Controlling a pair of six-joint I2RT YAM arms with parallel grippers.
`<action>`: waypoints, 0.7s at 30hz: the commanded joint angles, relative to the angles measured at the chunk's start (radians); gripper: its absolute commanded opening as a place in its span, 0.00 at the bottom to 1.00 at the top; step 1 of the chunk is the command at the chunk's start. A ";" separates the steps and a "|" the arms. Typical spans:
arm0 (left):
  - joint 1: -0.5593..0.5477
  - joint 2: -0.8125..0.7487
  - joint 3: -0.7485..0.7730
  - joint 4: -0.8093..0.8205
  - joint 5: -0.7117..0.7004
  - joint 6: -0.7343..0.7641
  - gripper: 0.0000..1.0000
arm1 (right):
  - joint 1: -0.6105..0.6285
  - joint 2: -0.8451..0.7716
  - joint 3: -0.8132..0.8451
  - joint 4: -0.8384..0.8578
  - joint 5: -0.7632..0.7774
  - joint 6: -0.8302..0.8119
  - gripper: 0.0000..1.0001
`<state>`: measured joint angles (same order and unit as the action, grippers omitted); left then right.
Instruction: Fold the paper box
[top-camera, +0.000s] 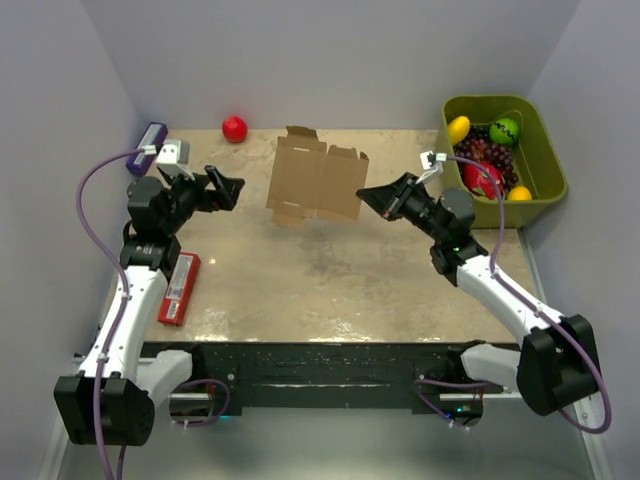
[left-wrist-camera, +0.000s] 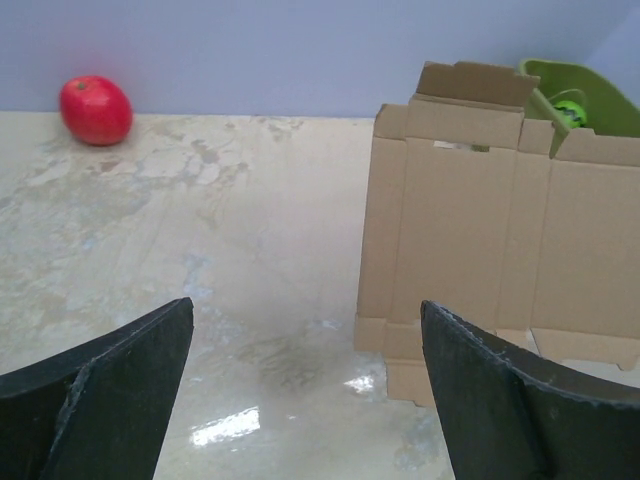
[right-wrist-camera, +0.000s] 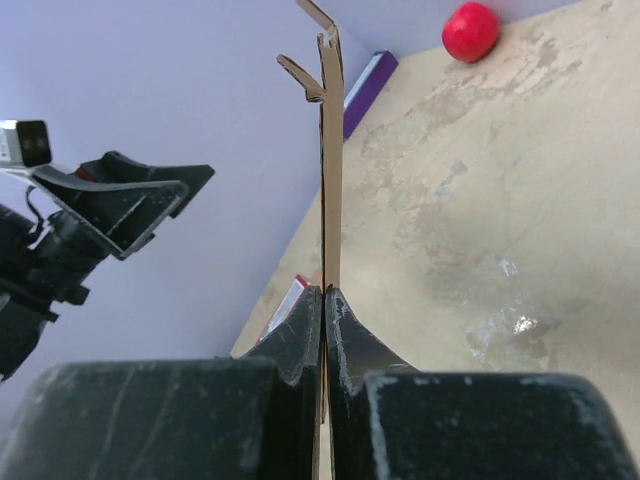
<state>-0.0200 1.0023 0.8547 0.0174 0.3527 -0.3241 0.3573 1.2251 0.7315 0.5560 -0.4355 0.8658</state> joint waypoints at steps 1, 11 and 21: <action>0.012 0.013 -0.017 0.133 0.205 -0.084 1.00 | -0.008 -0.082 0.054 -0.122 -0.063 -0.037 0.00; 0.018 0.053 -0.055 0.248 0.335 -0.153 1.00 | -0.009 -0.131 0.069 -0.073 -0.144 0.036 0.00; 0.017 0.091 -0.079 0.326 0.433 -0.199 0.98 | -0.009 -0.165 0.082 -0.025 -0.193 0.073 0.00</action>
<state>-0.0082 1.0794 0.7864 0.2710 0.7113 -0.4885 0.3511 1.1019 0.7593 0.4603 -0.5873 0.9096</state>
